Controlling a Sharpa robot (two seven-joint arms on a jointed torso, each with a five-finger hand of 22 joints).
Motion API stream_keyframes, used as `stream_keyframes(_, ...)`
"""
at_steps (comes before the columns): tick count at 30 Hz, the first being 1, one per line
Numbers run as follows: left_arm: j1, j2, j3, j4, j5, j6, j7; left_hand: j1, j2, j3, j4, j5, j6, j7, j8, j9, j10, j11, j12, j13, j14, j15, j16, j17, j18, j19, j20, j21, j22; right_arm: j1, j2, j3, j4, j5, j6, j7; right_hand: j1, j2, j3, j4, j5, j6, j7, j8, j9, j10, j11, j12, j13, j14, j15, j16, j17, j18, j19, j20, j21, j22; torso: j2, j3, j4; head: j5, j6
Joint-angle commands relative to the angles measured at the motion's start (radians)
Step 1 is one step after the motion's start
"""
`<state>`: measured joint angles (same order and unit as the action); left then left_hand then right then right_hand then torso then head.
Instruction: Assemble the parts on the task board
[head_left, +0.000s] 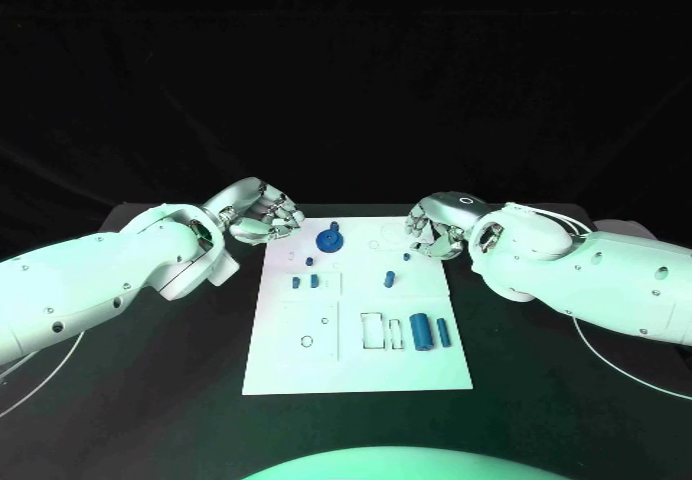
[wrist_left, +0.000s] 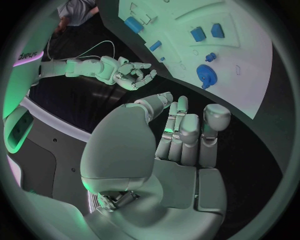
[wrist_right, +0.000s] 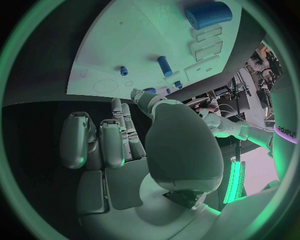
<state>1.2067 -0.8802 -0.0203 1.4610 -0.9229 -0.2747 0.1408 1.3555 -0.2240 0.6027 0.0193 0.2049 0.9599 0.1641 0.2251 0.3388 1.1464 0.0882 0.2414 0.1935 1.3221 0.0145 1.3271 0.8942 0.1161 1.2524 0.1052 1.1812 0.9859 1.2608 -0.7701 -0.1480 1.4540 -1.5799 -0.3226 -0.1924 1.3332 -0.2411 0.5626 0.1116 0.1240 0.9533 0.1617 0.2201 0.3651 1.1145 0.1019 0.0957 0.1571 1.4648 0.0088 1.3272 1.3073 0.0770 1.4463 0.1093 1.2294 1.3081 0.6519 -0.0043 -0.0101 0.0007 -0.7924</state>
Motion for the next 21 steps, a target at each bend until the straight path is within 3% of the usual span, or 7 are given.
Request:
stream_keyframes(1,0.001,-0.008,0.001,0.025,0.152,-0.036,0.068,-0.002,0.009,-0.01,0.001,0.001,0.001,-0.004,0.006,0.001,-0.01,0.002,0.007,0.003,-0.01,0.0,-0.01,-0.03,0.019,-0.011,-0.001,-0.018,-0.029,-0.005,0.014,-0.001,-0.018,-0.075,0.039,-0.037,-0.003,-0.005,-0.004,0.0,-0.006,-0.002,0.002,-0.005,0.0,-0.007,0.0,-0.005,-0.002,0.054,0.008,-0.003,0.046,-0.003,-0.006,0.001,-0.003,0.048,0.0,-0.0025,-0.0021,-0.001,0.001)
stream_keyframes(4,0.001,-0.015,0.001,0.039,0.248,-0.031,0.109,-0.002,0.013,-0.01,0.001,0.004,-0.003,0.002,0.008,0.0,-0.05,0.011,0.003,0.002,-0.084,0.006,-0.078,-0.167,0.042,-0.082,0.003,-0.109,-0.147,-0.01,0.025,-0.001,-0.03,-0.079,0.046,-0.037,-0.002,-0.004,-0.004,-0.001,-0.009,-0.002,0.002,-0.005,0.0,-0.008,0.0,-0.005,-0.002,0.054,0.008,-0.004,0.045,-0.003,-0.006,0.001,-0.003,0.049,0.001,-0.0037,-0.0009,-0.003,0.001)
stream_keyframes(5,0.001,-0.019,0.001,0.044,0.308,-0.027,0.129,0.006,0.017,-0.005,-0.004,0.004,-0.007,0.008,0.01,0.0,-0.074,0.019,0.0,-0.001,-0.176,0.013,-0.161,-0.313,0.065,-0.163,0.007,-0.209,-0.269,-0.012,0.03,-0.002,-0.036,-0.081,0.049,-0.037,0.0,-0.004,-0.003,-0.002,-0.011,-0.002,0.001,-0.006,-0.001,-0.008,-0.001,-0.005,-0.002,0.054,0.008,-0.004,0.045,-0.003,-0.006,0.001,-0.003,0.049,0.001,-0.0046,-0.001,-0.002,0.002)
stream_keyframes(6,0.001,-0.022,0.001,0.049,0.354,-0.024,0.145,0.009,0.019,-0.005,-0.008,0.004,-0.009,0.009,0.012,-0.001,-0.078,0.02,0.004,-0.001,-0.191,0.014,-0.177,-0.331,0.069,-0.178,0.01,-0.233,-0.291,-0.014,0.034,-0.002,-0.04,-0.081,0.052,-0.037,0.003,-0.002,-0.002,-0.004,-0.012,-0.002,-0.002,-0.006,0.0,-0.008,-0.003,-0.006,-0.003,0.053,0.008,-0.004,0.044,-0.003,-0.006,0.001,-0.002,0.05,0.001,-0.0029,-0.0022,-0.002,0.002)
stream_keyframes(9,0.001,-0.031,0.0,0.062,0.476,-0.015,0.196,0.01,0.021,-0.009,-0.012,0.004,-0.013,0.012,0.017,-0.001,-0.093,0.024,0.011,-0.002,-0.212,0.017,-0.201,-0.347,0.069,-0.187,0.013,-0.258,-0.307,-0.02,0.044,-0.002,-0.053,-0.084,0.061,-0.036,0.007,0.0,0.0,-0.006,-0.013,0.0,-0.008,-0.006,0.0,-0.01,-0.008,-0.006,-0.005,0.054,0.002,-0.002,0.045,-0.002,-0.006,-0.002,-0.002,0.05,0.001,-0.0017,-0.0023,-0.002,0.005)
stream_keyframes(13,0.0,-0.042,0.0,0.079,0.607,0.0,0.262,0.013,0.026,-0.011,-0.015,0.005,-0.014,0.013,0.021,-0.001,-0.096,0.024,0.017,-0.002,-0.223,0.018,-0.211,-0.355,0.069,-0.192,0.014,-0.27,-0.315,-0.029,0.058,-0.003,-0.071,-0.085,0.074,-0.034,0.009,0.003,0.001,-0.006,-0.012,0.003,-0.01,-0.005,0.001,-0.007,-0.01,-0.005,-0.005,0.054,0.0,0.001,0.047,-0.003,-0.005,-0.004,0.001,0.053,0.002,-0.0032,-0.0009,-0.008,0.004)
stream_keyframes(21,0.0,-0.054,0.0,0.102,0.716,0.016,0.317,0.018,0.031,-0.009,-0.019,0.006,-0.015,0.014,0.023,-0.001,-0.098,0.025,0.02,-0.002,-0.227,0.018,-0.215,-0.359,0.069,-0.193,0.014,-0.275,-0.318,-0.048,0.08,-0.004,-0.086,-0.072,0.076,-0.024,0.013,0.006,0.005,-0.01,-0.005,0.012,-0.008,-0.001,0.003,0.002,-0.008,-0.001,-0.005,0.055,0.002,0.006,0.049,-0.005,-0.002,-0.006,0.01,0.059,0.0,-0.0006,-0.0047,-0.005,0.0)
